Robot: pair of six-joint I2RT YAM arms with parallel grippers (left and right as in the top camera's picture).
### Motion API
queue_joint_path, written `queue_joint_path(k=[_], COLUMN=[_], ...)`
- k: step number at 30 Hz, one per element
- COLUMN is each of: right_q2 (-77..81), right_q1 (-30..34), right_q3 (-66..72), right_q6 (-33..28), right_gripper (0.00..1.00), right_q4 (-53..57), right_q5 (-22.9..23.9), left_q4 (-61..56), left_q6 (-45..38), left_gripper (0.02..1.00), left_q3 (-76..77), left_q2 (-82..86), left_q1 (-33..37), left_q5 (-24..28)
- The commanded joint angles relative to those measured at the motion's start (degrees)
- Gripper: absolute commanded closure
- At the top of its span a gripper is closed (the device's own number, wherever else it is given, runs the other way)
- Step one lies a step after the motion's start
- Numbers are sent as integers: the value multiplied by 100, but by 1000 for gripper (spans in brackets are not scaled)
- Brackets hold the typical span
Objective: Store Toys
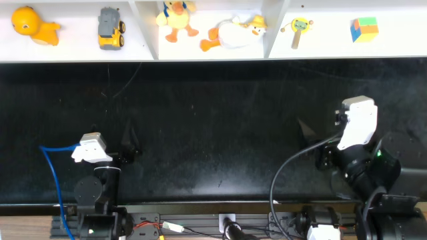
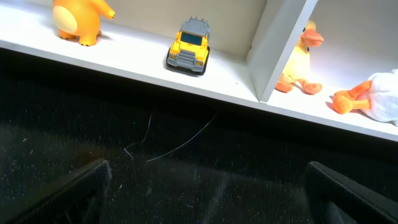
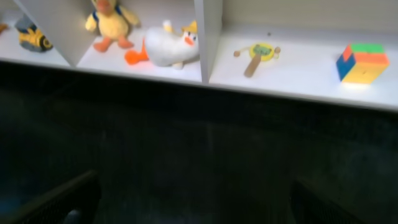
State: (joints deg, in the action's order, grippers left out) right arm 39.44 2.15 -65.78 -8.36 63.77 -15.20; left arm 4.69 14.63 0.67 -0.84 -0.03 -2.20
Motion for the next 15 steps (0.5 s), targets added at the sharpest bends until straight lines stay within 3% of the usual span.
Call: queue_joint_path(k=[1, 15], right_q2=[7, 9], right_q1=[-31, -28], right_q3=[-63, -57], right_q6=[90, 87], right_gripper=[7, 1], right_q4=[238, 592], right_q5=[-35, -35], left_q4=[4, 4], left_q6=[-109, -109], left_gripper=[20, 20], left_q3=[-20, -20], left_q2=[68, 68], left_q1=[-31, -31], left_q5=[15, 15])
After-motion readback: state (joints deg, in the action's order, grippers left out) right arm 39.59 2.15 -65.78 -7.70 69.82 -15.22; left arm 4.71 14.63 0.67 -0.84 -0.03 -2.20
